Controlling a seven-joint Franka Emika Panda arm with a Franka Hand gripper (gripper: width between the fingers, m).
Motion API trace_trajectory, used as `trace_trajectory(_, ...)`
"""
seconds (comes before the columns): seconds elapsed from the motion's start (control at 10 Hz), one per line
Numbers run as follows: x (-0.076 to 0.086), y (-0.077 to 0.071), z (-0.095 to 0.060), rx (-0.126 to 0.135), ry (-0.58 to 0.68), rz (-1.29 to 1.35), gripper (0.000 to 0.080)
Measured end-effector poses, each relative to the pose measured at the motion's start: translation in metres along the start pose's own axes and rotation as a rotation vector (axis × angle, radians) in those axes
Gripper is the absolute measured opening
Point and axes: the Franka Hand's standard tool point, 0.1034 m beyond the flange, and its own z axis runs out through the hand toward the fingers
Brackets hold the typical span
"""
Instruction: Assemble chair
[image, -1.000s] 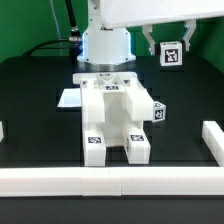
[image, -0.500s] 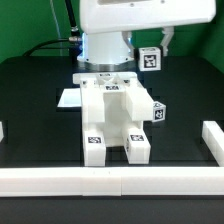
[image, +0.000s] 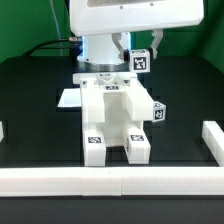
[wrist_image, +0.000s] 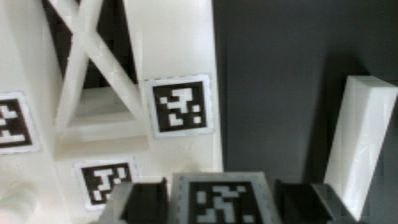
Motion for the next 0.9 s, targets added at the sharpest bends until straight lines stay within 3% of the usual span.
trace_trajectory(0.3, -0.0033, -0.0011, 0.0087, -0.012, -0.016, -0.038, 0.0285)
trace_trajectory(0.9, -0.0004, 0.0013, 0.0089, -0.020, -0.009, -0.072, 0.0285)
